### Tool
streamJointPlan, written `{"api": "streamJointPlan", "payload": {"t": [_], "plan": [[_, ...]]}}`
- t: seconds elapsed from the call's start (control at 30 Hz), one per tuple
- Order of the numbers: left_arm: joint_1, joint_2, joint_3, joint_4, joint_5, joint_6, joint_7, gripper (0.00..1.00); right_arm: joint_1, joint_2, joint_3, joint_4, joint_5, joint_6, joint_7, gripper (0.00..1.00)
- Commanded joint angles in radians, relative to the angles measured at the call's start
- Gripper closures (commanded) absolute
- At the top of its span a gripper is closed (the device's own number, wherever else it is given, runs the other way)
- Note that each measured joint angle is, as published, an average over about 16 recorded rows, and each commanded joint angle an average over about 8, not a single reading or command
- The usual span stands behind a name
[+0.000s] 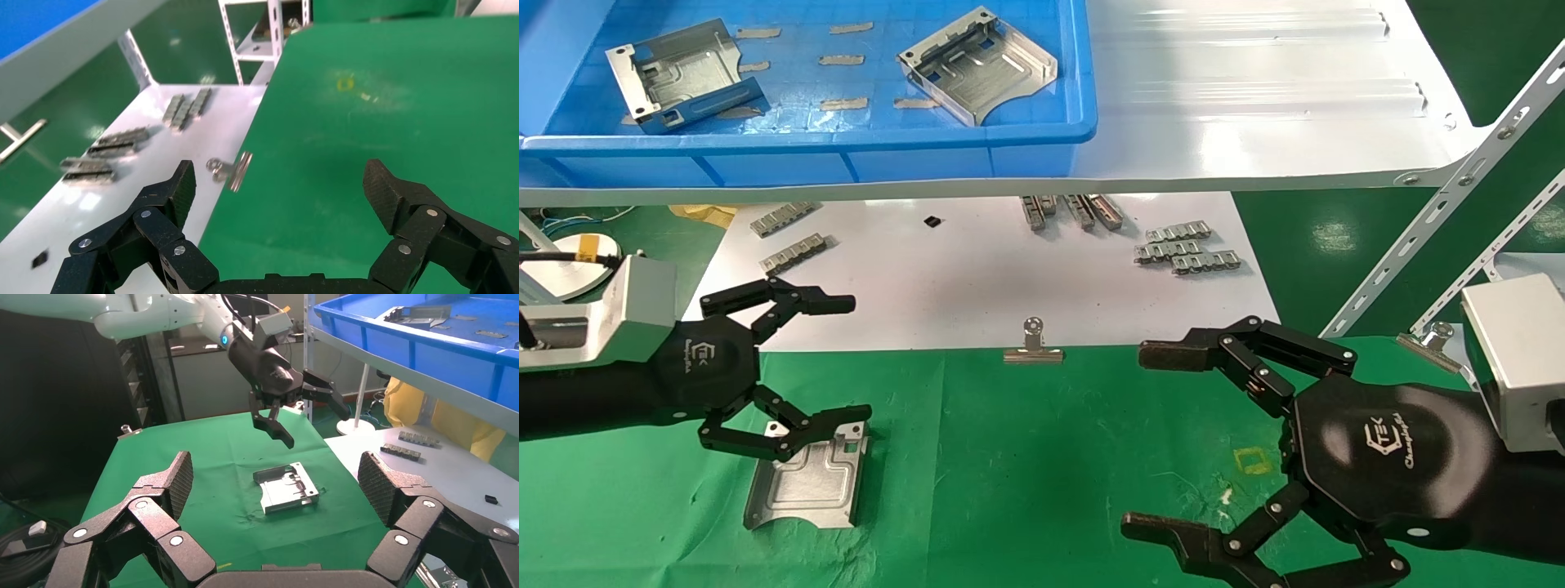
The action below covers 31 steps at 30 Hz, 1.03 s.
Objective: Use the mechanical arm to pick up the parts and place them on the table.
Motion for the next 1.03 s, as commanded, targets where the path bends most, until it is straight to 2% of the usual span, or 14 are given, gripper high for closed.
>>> {"api": "streamJointPlan", "payload": {"t": [0.03, 1.03], "plan": [[0.022, -0.005, -0.020, -0.034, -0.009, -0.003, -0.025, 0.00, 0.000, 0.000, 0.000, 0.000, 0.000, 0.000, 0.000, 0.00], [0.329, -0.082, -0.309, -0.521, -0.139, -0.051, -0.379, 0.00, 0.000, 0.000, 0.000, 0.000, 0.000, 0.000, 0.000, 0.00]]}}
